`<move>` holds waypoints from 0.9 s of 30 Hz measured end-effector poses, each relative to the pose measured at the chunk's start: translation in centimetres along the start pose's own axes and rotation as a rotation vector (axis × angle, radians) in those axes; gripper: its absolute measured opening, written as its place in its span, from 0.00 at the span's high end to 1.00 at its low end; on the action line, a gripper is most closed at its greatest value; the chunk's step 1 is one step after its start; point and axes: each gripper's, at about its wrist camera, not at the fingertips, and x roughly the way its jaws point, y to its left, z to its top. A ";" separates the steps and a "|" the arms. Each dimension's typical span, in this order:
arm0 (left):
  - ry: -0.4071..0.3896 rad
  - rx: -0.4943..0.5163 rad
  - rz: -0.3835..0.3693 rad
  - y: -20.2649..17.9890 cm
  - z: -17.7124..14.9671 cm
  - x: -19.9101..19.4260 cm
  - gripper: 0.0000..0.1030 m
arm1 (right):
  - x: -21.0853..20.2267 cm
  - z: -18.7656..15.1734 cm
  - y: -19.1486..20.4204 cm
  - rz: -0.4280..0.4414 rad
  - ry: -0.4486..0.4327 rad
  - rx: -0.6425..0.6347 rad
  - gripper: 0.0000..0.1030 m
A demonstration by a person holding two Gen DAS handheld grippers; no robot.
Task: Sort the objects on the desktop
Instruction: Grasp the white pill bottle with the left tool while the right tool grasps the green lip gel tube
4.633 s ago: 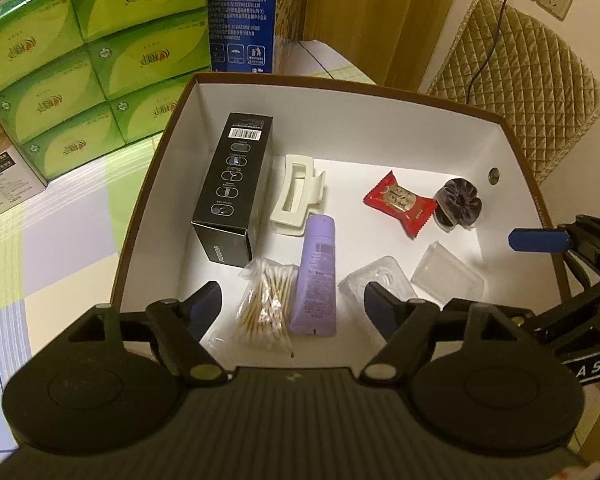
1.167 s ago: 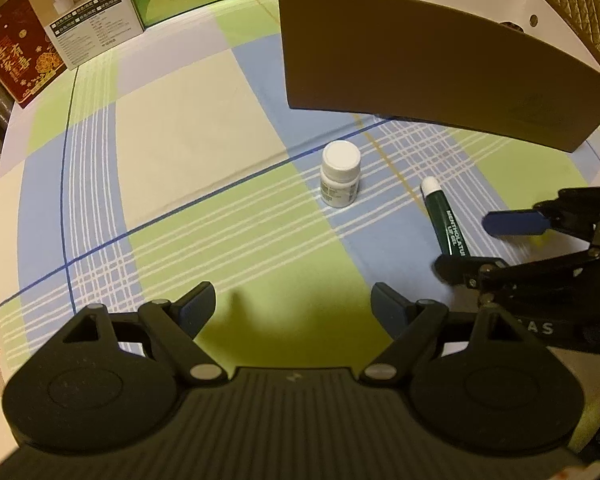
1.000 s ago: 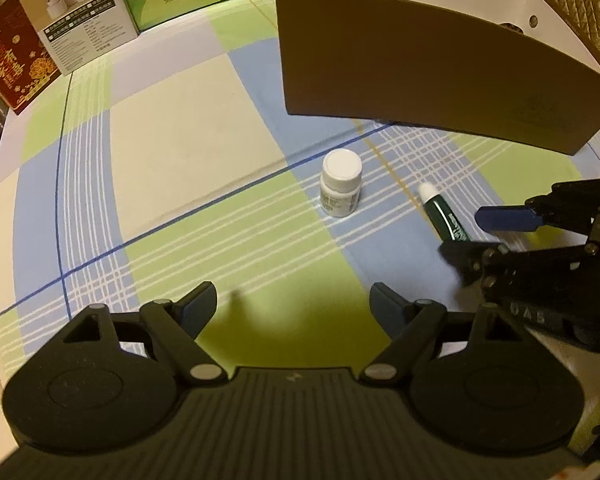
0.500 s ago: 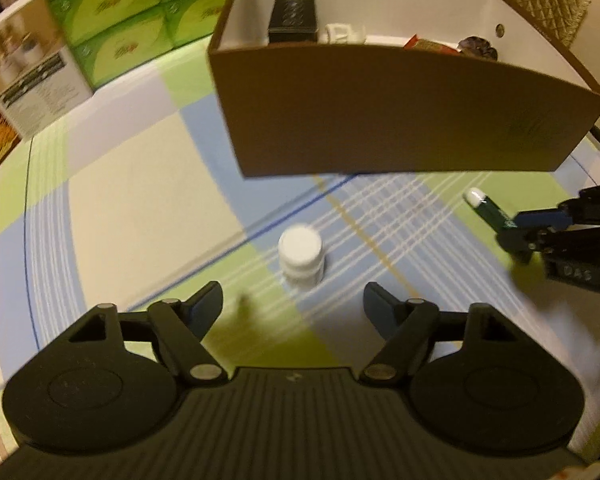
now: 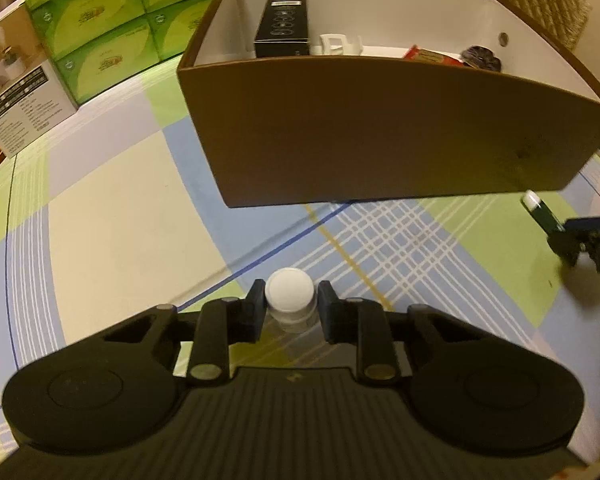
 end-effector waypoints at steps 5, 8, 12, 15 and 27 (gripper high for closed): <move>-0.006 -0.012 -0.019 -0.9 -0.1 -0.5 0.78 | 0.4 -0.1 0.3 -0.012 -0.019 -0.068 0.66; -0.001 0.012 -0.032 -2.3 -0.6 -1.1 0.78 | 0.9 -0.1 0.6 -0.003 -0.038 -0.112 0.66; 0.013 0.027 -0.046 -4.0 -1.4 -1.6 0.78 | 1.3 0.3 0.5 0.016 -0.047 -0.135 0.66; 0.011 0.036 -0.029 -4.8 -1.7 -1.7 0.78 | 1.7 0.7 0.6 0.034 -0.050 -0.163 0.66; 0.023 0.022 0.000 -6.1 -1.9 -2.1 0.78 | 1.9 0.5 1.2 0.077 -0.052 -0.230 0.76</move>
